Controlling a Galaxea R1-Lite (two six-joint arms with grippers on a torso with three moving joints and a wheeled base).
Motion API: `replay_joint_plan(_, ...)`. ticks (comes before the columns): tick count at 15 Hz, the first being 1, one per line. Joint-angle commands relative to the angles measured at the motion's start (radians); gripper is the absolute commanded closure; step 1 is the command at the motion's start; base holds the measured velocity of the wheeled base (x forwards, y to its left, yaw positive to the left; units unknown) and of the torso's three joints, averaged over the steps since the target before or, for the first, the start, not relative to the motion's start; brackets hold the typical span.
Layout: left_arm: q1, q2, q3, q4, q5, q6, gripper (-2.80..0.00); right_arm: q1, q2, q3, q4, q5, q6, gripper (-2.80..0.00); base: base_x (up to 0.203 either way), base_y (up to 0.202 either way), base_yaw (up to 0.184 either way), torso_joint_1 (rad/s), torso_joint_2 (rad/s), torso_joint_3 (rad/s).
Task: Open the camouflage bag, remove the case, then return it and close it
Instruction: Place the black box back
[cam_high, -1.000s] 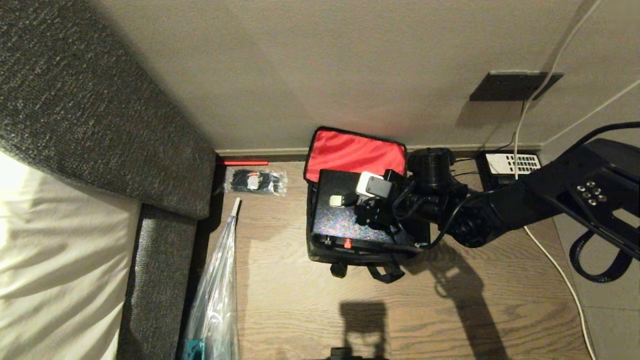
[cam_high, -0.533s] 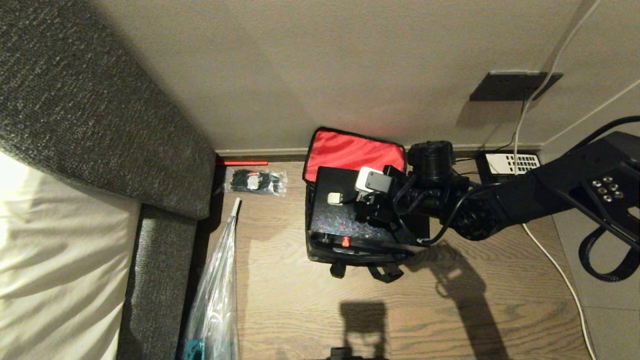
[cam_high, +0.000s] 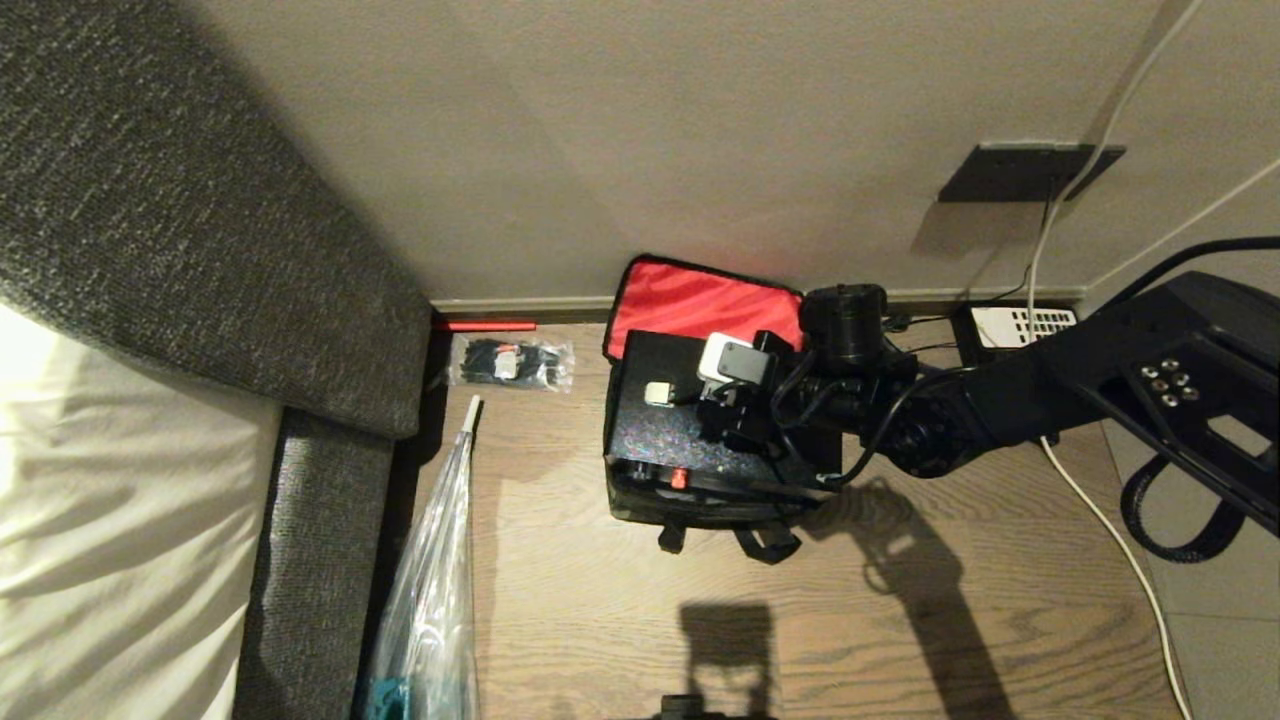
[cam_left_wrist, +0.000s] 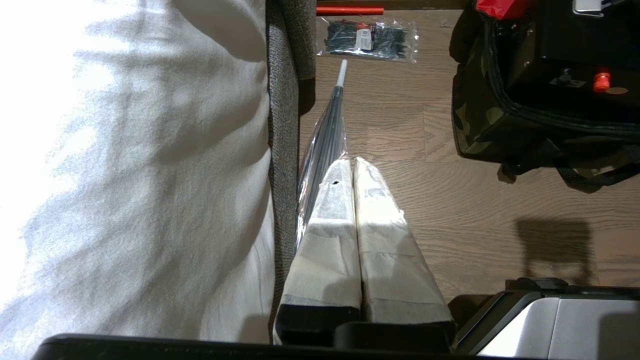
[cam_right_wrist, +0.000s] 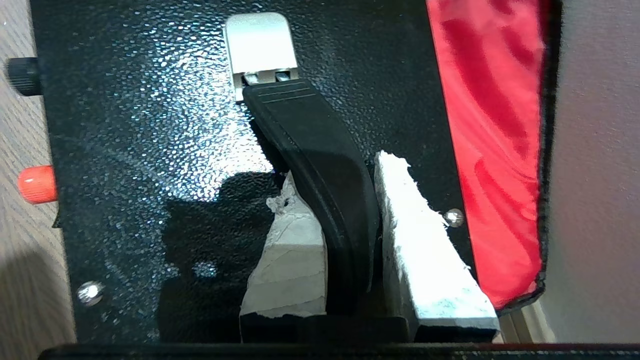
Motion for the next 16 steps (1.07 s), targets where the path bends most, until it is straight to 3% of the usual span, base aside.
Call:
replay_joint_plan(1, 0.0, 0.0, 0.002, 0.0, 0.0, 0.001, 0.0, -0.009, 0.05, -0.017, -0.006, 0.003, -0.006, 0.0, 0.0, 0.0, 0.0, 0.0, 0.0, 0.0)
replay_joint_plan(8, 0.0, 0.003, 0.002, 0.0, 0.0, 0.001, 0.0, -0.018, 0.109, -0.033, 0.005, 0.004, 0.029, 0.0, 0.0, 0.0, 0.0, 0.0, 0.0, 0.0)
replay_joint_plan(16, 0.0, 0.0, 0.002, 0.0, 0.0, 0.001, 0.0, 0.001, 0.001, -0.045, 0.105, 0.002, 0.053, 0.0, 0.0, 0.0, 0.0, 0.0, 0.0, 0.0)
